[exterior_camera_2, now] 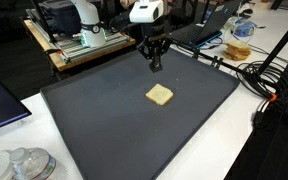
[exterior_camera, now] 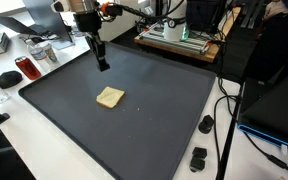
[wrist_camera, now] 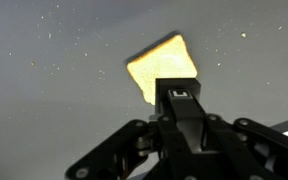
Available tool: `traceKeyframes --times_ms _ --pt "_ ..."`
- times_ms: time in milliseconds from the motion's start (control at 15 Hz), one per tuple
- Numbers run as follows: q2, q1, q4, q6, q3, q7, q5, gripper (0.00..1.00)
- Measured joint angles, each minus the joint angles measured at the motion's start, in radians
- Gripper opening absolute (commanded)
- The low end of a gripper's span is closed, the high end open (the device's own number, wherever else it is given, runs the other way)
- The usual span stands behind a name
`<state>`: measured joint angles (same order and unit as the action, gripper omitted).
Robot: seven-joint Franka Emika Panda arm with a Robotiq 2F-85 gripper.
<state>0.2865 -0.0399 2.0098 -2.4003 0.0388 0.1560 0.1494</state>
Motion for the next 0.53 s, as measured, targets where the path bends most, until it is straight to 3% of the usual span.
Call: traceKeyframes --times_ms 533 --pt "-0.134 0.003 0.141 0.005 -0.006 -0.157 -0.027 0.05"
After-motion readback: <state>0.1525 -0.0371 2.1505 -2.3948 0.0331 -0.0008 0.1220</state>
